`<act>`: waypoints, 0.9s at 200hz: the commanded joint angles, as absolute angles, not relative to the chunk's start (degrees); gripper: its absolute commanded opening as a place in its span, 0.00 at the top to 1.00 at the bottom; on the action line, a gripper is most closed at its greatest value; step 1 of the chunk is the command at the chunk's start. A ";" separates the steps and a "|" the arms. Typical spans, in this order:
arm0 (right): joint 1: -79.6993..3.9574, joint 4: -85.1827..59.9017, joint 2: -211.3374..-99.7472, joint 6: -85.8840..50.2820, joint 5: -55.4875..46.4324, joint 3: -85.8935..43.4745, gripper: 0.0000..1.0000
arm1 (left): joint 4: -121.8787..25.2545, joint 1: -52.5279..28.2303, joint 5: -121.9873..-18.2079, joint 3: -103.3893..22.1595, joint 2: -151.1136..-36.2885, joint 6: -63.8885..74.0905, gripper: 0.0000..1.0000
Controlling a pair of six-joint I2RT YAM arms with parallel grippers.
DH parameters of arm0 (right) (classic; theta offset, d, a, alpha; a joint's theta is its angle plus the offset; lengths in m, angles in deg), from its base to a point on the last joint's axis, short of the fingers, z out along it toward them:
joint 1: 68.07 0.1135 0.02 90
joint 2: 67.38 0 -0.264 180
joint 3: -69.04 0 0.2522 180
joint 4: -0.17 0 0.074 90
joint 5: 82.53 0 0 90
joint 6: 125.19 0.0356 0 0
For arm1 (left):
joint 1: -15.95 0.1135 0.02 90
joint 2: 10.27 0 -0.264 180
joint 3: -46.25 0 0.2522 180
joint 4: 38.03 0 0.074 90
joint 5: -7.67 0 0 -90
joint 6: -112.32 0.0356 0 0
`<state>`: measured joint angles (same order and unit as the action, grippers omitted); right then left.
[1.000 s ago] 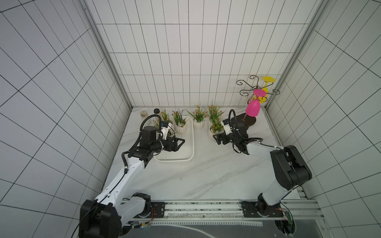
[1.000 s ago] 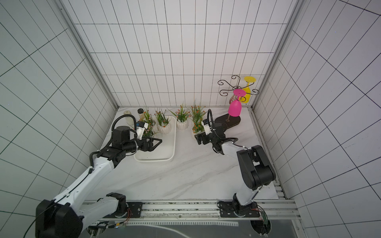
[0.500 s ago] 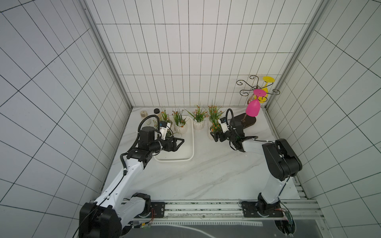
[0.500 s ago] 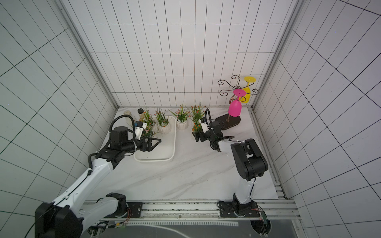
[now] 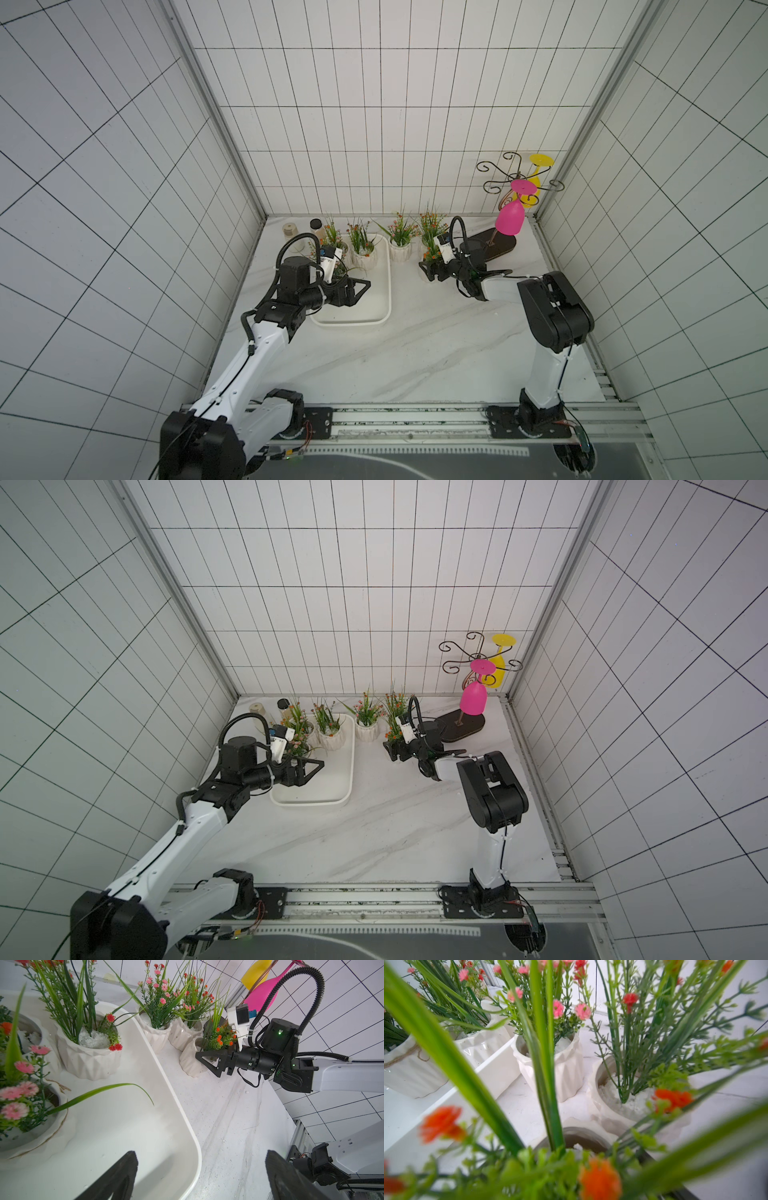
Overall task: Put the potted gypsophila into the storage box
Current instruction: Pick up the baby's breath potted plant from the center of the board.
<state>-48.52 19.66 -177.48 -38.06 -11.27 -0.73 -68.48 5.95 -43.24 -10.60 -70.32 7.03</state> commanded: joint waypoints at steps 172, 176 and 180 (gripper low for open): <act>-47.51 21.73 -173.80 -42.04 -12.53 -2.43 0.26 | -69.27 8.42 -43.22 -10.23 -71.18 6.32 0.06; -47.46 21.71 -173.25 -42.05 -12.54 -2.20 0.27 | -69.22 8.41 -43.25 -10.27 -71.18 6.32 0.06; -47.50 21.74 -172.82 -42.04 -12.56 -1.92 0.27 | -69.20 8.43 -43.24 -10.25 -71.22 6.24 0.06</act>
<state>-48.22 20.63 -177.57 -40.94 -10.35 -0.71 -68.96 8.05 -43.30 -10.56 -70.85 6.60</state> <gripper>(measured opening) 0.825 0.945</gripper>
